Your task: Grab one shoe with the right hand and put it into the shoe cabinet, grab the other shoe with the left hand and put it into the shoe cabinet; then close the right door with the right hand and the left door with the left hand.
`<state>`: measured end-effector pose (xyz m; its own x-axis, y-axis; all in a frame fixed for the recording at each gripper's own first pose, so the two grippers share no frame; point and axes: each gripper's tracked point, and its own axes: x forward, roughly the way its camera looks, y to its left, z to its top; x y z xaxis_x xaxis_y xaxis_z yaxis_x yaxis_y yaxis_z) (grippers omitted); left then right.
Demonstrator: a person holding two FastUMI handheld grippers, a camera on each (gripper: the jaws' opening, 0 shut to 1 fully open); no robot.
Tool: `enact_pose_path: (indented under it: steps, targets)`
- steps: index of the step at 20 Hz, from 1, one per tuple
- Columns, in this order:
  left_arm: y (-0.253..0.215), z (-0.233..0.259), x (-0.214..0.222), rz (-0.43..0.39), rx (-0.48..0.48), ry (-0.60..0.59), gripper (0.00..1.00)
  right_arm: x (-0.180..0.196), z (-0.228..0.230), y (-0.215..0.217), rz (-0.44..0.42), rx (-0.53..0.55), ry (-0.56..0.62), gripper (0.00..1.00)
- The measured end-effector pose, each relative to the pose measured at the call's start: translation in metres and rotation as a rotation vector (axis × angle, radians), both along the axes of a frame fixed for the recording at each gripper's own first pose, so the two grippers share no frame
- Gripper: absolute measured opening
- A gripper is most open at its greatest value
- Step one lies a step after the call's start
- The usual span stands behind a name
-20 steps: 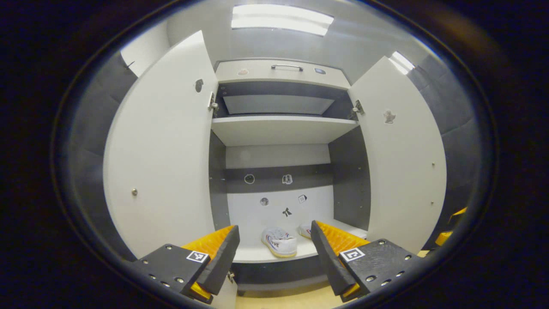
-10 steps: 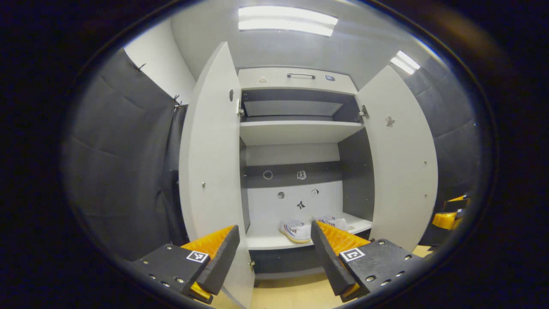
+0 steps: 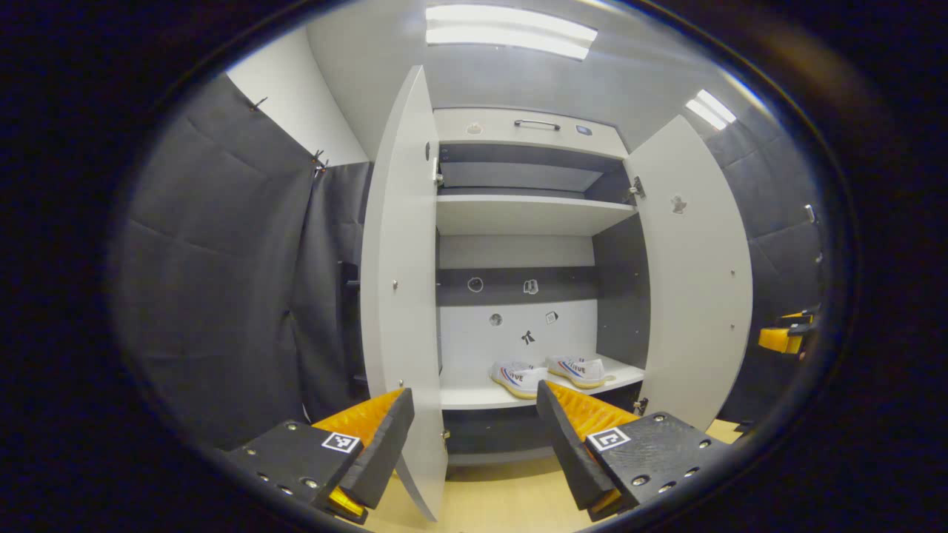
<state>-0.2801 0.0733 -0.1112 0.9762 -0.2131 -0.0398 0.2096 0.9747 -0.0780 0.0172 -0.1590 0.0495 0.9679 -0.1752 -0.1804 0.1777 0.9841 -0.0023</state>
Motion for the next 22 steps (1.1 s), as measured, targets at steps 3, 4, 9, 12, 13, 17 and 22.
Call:
enact_pose_path:
  steps: [3,4,9,12,13,17,22]
  targets:
    - [0.002,0.003,-0.003,0.004,0.012,-0.012,0.95,0.010,0.010,-0.026,-0.063,-0.018,-0.017,0.92]
    - [0.002,0.005,-0.004,0.005,0.017,-0.015,0.95,0.014,0.012,-0.034,-0.080,-0.027,-0.021,0.95]
    - [0.008,0.011,-0.015,0.012,0.026,-0.027,0.94,0.035,0.018,-0.055,-0.141,-0.028,-0.033,0.95]
    - [0.018,0.016,-0.017,0.046,0.040,-0.027,0.94,0.046,0.015,-0.060,-0.167,-0.027,-0.033,0.92]
    - [0.023,0.015,-0.021,0.056,0.040,-0.024,0.95,0.050,0.013,-0.058,-0.164,-0.021,-0.028,0.92]
    - [0.047,0.011,-0.027,0.109,0.051,-0.013,0.95,0.060,0.008,-0.050,-0.151,-0.025,-0.013,0.95]
    - [0.074,0.002,-0.031,0.169,0.047,0.010,0.95,0.062,0.011,-0.047,-0.142,-0.059,-0.015,0.95]
